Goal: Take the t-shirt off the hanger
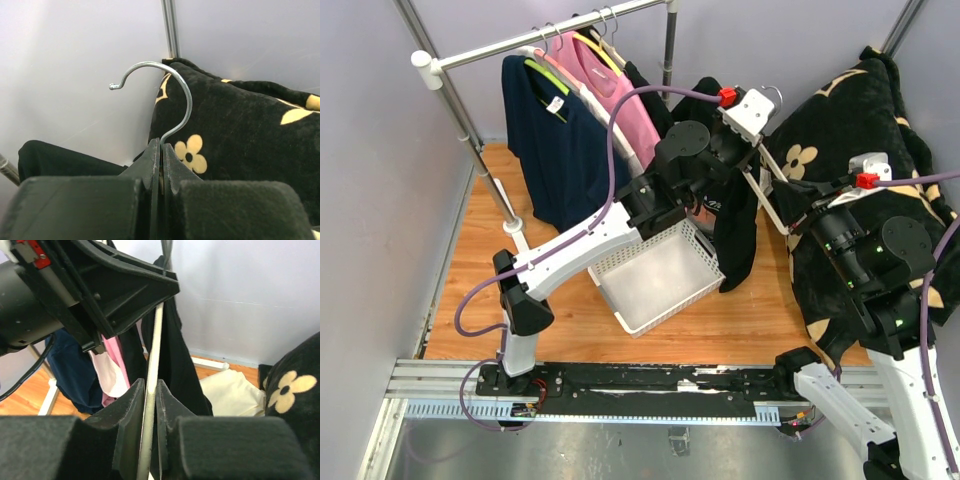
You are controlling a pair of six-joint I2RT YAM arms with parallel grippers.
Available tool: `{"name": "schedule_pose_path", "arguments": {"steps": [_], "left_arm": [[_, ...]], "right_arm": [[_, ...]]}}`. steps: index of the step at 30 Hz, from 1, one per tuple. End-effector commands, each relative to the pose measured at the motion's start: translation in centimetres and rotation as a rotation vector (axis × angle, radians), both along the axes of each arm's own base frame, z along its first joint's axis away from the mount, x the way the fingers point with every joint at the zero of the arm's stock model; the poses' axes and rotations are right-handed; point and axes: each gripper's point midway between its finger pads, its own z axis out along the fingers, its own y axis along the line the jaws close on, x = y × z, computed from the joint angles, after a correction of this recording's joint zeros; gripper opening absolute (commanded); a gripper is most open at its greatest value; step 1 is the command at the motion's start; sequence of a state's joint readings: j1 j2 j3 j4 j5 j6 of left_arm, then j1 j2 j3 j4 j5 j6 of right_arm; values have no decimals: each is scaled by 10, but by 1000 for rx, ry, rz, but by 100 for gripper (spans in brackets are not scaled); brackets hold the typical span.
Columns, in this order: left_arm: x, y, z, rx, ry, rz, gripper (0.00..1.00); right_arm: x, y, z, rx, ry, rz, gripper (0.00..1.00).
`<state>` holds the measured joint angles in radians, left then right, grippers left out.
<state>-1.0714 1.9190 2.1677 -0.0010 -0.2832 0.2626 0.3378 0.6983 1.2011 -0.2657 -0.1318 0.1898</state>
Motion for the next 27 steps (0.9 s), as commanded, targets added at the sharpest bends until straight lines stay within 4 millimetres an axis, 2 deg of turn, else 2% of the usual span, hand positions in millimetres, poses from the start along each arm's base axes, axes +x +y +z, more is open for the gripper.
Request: {"name": "schedule_pose_path", "arguments": {"steps": [1, 3, 7, 11, 13, 15, 16, 17, 22, 25, 27], "left_arm": [[-21, 21, 53, -122, -76, -8, 1], [-21, 21, 51, -120, -75, -7, 1], [-22, 23, 50, -114, -80, -5, 2], [-23, 26, 49, -102, -89, -4, 19], [-24, 28, 50, -97, -95, -3, 37], [-26, 32, 53, -93, -104, -2, 62], [-26, 34, 53, -90, -106, 3, 70], [-28, 37, 55, -89, -108, 7, 74], [-33, 58, 51, -70, -115, 36, 78], [-36, 65, 37, -36, -109, 33, 79], [-40, 60, 24, -5, -106, -6, 81]], "right_arm": [[-1, -4, 7, 22, -31, -24, 10], [-2, -6, 8, 26, -40, -33, 1], [-4, -10, 12, 29, -59, -48, 1], [-5, -12, 13, 25, -70, -59, 1], [-6, -13, 14, 23, -73, -62, 1], [-6, -15, 15, 18, -79, -72, 1], [-6, -17, 16, 16, -83, -80, 1], [-7, -19, 16, 13, -85, -88, 1], [-11, -27, 21, -9, -114, -121, 1], [-16, -30, 26, -14, -137, -127, 1], [-18, -29, 28, -18, -147, -121, 1]]}}
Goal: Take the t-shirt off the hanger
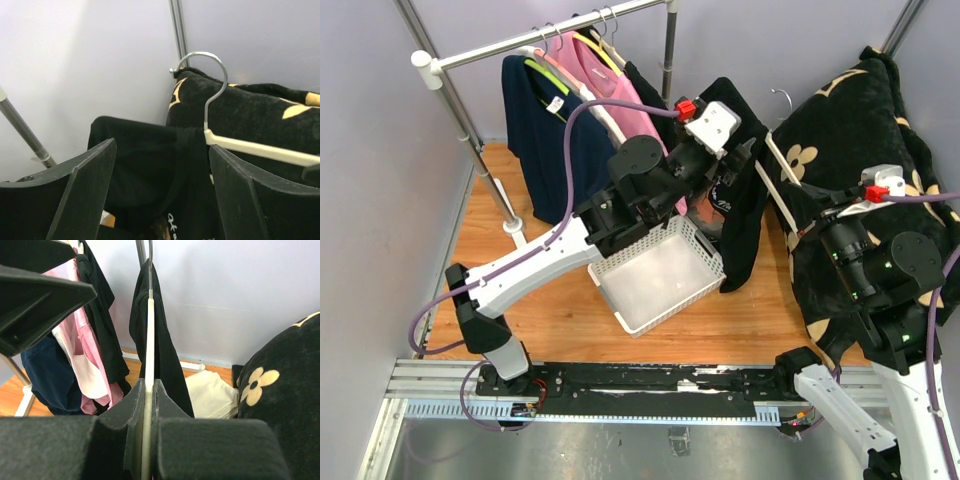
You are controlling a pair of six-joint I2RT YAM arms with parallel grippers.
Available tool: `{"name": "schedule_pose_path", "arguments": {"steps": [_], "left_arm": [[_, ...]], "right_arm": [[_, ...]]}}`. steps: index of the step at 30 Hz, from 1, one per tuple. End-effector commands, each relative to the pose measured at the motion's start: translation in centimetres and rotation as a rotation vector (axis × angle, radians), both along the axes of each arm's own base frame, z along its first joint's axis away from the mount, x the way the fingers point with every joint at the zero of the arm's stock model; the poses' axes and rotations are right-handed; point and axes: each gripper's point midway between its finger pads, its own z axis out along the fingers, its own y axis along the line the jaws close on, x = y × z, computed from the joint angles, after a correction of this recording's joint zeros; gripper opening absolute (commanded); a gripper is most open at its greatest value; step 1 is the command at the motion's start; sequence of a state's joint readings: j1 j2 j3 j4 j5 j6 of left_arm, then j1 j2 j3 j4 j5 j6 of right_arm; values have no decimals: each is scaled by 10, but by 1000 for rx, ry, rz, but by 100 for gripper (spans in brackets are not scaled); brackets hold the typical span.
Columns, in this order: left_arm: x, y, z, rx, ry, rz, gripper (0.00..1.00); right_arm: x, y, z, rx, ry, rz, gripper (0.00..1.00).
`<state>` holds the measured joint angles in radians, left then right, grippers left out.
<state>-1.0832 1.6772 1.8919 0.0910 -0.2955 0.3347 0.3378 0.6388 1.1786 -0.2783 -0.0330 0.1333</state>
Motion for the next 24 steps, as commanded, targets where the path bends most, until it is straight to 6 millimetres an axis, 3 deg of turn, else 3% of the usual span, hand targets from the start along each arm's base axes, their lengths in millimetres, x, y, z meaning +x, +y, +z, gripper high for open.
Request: {"name": "schedule_pose_path", "arguments": {"steps": [1, 5, 12, 19, 24], "left_arm": [[-12, 5, -3, 13, -33, -46, 82], [-11, -7, -21, 59, -15, -114, 90], [2, -20, -38, 67, 24, -184, 89], [12, -30, -36, 66, 30, -203, 69], [15, -30, -27, 50, 19, -192, 30]], "right_arm": [[-12, -4, 29, 3, -116, -2, 1], [-20, 1, 34, 2, -145, 39, 1], [-34, 4, 40, 1, -184, 82, 1], [-39, 5, 40, 1, -190, 97, 1], [-41, 3, 39, -3, -189, 88, 1]]}}
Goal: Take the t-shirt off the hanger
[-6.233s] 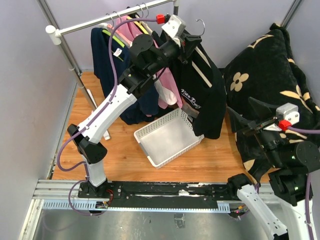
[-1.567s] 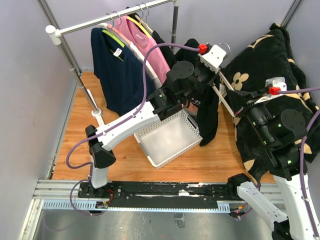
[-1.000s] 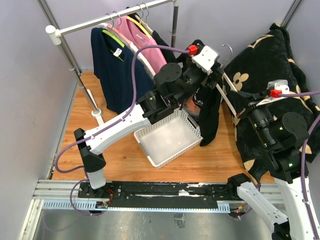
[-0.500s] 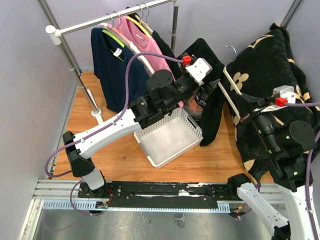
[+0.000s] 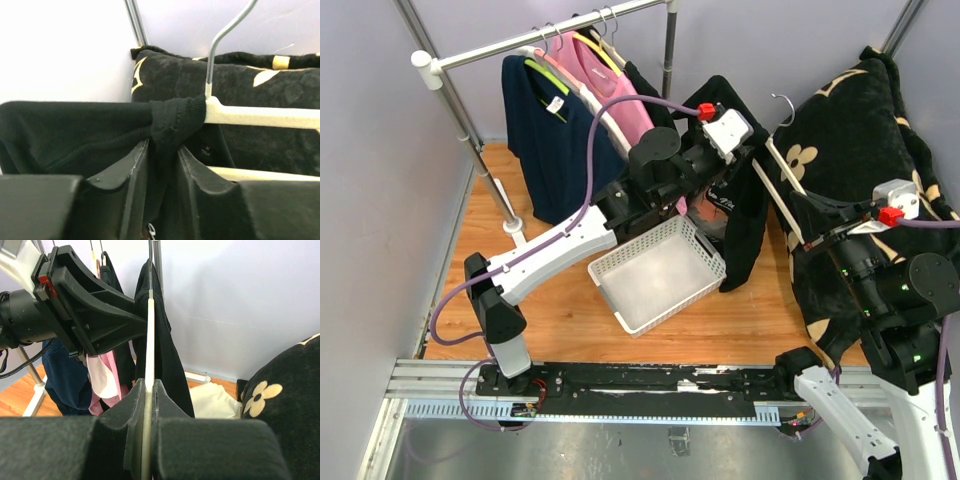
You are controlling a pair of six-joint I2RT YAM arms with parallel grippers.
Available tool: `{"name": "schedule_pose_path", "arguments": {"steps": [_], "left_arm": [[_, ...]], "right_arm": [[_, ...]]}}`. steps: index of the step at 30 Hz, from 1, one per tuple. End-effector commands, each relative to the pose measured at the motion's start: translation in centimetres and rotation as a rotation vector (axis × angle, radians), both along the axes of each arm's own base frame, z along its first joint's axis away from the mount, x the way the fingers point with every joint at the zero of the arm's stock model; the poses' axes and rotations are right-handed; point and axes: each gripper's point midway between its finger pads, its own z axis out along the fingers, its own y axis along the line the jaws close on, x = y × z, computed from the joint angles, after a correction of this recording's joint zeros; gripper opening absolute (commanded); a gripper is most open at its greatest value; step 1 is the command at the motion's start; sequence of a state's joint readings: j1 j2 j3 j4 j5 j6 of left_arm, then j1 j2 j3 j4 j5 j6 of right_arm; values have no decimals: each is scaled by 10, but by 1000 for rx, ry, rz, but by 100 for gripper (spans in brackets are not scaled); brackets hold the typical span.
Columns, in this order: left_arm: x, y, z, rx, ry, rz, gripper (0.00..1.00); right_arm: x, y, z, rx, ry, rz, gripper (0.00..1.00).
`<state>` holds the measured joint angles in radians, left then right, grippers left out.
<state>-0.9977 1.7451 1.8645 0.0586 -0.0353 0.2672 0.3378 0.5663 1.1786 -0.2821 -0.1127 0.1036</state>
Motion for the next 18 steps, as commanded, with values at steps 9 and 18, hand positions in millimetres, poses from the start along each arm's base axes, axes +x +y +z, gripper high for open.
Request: {"name": "schedule_pose_path", "arguments": {"steps": [9, 18], "left_arm": [[35, 36, 50, -116, -32, 213, 1], [113, 79, 67, -189, 1, 371, 0]], "right_arm": [[-19, -9, 21, 4, -107, -16, 1], [-40, -19, 24, -26, -141, -31, 1]]}}
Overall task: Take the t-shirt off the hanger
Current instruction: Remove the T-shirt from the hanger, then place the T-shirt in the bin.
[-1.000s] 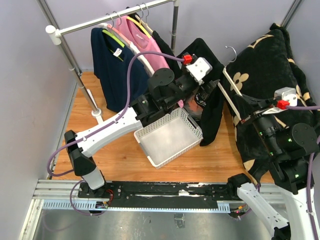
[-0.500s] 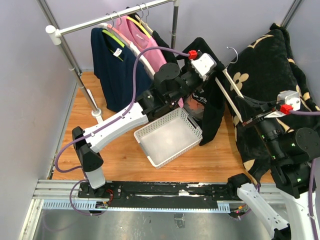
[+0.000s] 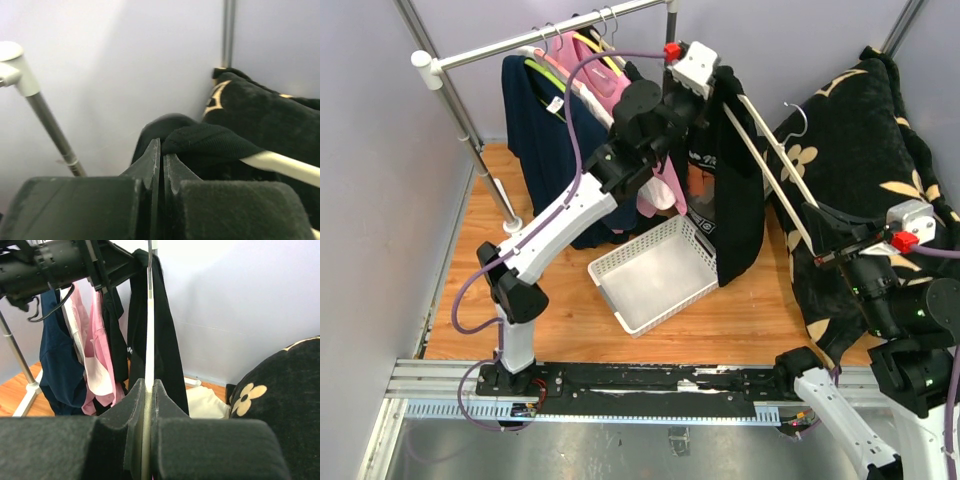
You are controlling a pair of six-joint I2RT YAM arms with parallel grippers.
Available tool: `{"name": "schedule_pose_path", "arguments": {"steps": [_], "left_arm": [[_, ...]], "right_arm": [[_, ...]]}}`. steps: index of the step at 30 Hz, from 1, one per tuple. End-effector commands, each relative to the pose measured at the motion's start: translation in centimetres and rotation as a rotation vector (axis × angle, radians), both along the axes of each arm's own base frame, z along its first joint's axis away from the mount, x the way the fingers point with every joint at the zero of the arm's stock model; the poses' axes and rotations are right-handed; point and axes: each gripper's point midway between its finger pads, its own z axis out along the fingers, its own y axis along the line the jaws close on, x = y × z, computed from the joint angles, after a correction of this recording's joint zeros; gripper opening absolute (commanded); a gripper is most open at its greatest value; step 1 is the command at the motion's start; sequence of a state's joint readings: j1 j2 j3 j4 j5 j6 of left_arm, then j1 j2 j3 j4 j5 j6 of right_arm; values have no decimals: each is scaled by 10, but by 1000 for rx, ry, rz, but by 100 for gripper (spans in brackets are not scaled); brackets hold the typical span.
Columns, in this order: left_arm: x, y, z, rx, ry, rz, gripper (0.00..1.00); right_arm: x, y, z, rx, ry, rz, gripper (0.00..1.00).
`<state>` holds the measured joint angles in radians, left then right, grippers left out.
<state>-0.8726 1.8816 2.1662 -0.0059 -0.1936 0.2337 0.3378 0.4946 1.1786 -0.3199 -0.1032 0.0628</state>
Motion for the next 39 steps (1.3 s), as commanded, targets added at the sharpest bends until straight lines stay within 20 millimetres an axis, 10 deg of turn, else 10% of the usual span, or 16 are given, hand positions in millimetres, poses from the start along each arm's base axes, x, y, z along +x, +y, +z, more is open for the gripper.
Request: {"name": "schedule_pose_path", "arguments": {"steps": [1, 10, 22, 39], "left_arm": [[37, 31, 15, -72, 5, 111, 1], [60, 39, 11, -78, 12, 133, 1], [-50, 28, 98, -186, -144, -324, 0], [-137, 95, 207, -379, -421, -404, 0]], "right_arm": [[-20, -9, 19, -10, -94, -10, 1], [-36, -19, 24, -17, -125, -38, 1], [-16, -88, 9, 167, -32, -426, 1], [-16, -84, 9, 163, -35, -408, 1]]}}
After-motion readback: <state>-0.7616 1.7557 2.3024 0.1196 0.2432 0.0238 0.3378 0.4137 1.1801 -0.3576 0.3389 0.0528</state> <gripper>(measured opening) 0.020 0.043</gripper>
